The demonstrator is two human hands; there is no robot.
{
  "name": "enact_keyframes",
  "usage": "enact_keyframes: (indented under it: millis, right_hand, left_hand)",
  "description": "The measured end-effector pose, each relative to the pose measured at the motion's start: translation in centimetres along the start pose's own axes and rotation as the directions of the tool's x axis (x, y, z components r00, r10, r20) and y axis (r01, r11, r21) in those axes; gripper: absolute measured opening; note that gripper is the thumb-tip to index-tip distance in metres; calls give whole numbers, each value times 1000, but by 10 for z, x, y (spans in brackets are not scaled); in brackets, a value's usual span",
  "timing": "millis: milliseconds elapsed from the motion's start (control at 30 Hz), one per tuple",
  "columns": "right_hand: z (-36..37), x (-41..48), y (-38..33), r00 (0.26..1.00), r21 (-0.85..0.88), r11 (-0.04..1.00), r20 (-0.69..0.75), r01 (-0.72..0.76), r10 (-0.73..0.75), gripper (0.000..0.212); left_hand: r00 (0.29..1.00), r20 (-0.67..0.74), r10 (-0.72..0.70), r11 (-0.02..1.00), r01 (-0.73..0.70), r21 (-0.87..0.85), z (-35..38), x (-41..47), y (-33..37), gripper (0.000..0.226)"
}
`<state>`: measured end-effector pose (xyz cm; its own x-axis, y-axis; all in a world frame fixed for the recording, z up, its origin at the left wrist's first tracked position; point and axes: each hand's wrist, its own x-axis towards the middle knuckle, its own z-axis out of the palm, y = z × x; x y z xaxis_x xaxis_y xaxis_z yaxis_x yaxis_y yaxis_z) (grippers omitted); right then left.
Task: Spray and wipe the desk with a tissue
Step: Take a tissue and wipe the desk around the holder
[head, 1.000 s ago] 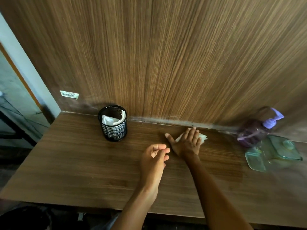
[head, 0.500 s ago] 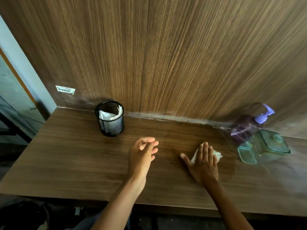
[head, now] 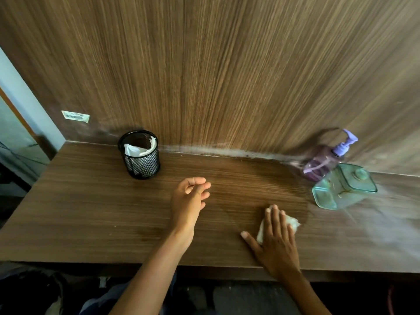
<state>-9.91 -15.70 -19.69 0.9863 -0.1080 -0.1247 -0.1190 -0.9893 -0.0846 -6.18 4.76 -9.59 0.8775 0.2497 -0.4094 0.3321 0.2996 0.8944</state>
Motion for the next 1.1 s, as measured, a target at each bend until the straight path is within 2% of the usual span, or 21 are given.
enact_keyframes:
  millis: [100,200,267,367,433,500,600,733,867,967,1100]
  right_hand:
    - [-15,7,23,985,52,984,39,-170,168,116]
    - [-25,28,6,961,120,956,96,-268,258,112]
    - [-22,38,-20,970,140,961,66,-239,232,112]
    - [-8,21,-55,999,104,993,26,-47,45,111]
    - [2,-4,-59,999,68,996,3,50,-50,110]
    - [11,-29,-47,997,28,997,-10,78,-77,107]
    - [14,-44,-17,1000,9,1000,3,-8,8,104]
    - [-1,-27,2,990,41,990,32,-139,137,125]
    - [-18,6,-25,973,115,967,55,-228,223,115]
    - [-15,23,-61,988,118,981,42,-151,147,113]
    - [4,-8,-95,990,52,990,24,135,-136,109]
  left_hand:
    - [1000,-4,-1,1000,1,12,-3,0,0,12]
    - [1000,1,0,1000,0,22,-1,1,0,11]
    - [1000,1,3,1000,-3,18,2,0,0,12]
    - [1000,11,-1,1000,1,16,6,-3,1,15]
    - [1000,16,-5,1000,4,19,7,-3,0,16]
    - [1000,8,-3,1000,3,23,6,-1,0,15]
    - [1000,1,-4,1000,4,22,2,0,0,11]
    - [1000,0,-4,1000,4,22,-2,1,1,10]
    - [1000,1,4,1000,-4,17,-1,0,1,10]
    - [1000,-3,10,1000,-10,15,0,1,1,12]
    - [1000,-3,-8,1000,8,15,2,4,-1,16]
